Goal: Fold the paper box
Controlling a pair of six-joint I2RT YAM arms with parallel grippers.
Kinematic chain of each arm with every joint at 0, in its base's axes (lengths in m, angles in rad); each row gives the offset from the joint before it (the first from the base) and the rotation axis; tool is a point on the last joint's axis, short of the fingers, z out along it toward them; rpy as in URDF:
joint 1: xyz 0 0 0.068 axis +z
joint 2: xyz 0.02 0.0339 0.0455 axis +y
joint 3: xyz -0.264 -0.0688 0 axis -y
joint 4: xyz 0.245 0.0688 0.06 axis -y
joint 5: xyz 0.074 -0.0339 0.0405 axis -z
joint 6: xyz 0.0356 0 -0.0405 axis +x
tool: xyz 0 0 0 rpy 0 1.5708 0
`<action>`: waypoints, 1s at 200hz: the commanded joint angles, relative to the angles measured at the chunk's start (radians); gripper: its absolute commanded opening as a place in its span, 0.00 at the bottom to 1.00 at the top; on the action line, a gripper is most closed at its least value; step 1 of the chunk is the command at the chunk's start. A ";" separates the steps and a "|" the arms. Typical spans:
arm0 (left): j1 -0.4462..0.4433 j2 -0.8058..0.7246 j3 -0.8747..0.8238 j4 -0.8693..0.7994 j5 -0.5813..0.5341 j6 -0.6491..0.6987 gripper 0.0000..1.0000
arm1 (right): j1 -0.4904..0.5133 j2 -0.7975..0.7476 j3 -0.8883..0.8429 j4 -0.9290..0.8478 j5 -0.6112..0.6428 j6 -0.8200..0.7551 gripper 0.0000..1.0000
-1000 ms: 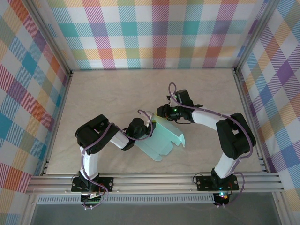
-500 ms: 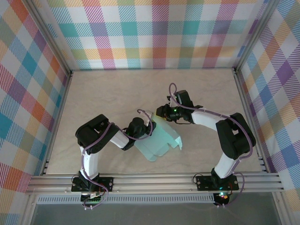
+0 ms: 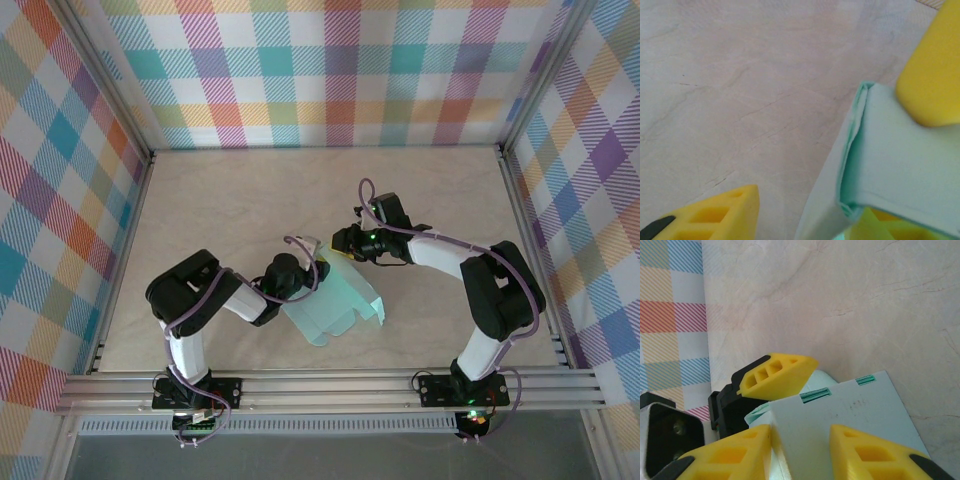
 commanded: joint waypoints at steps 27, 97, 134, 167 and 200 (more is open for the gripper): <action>0.013 -0.044 0.004 0.007 -0.005 0.017 0.35 | 0.006 0.025 0.008 -0.095 -0.018 -0.026 0.34; 0.033 -0.013 0.010 0.038 0.098 -0.013 0.00 | 0.003 0.028 0.008 -0.081 -0.059 -0.029 0.35; 0.046 -0.019 0.008 0.037 0.132 -0.031 0.00 | -0.001 0.014 0.015 -0.087 -0.055 -0.036 0.38; 0.065 -0.032 0.013 0.023 0.155 -0.092 0.00 | -0.017 -0.048 0.031 -0.094 -0.024 -0.061 0.61; 0.082 -0.036 0.027 0.001 0.162 -0.180 0.00 | -0.051 -0.173 0.034 -0.119 0.047 -0.120 0.80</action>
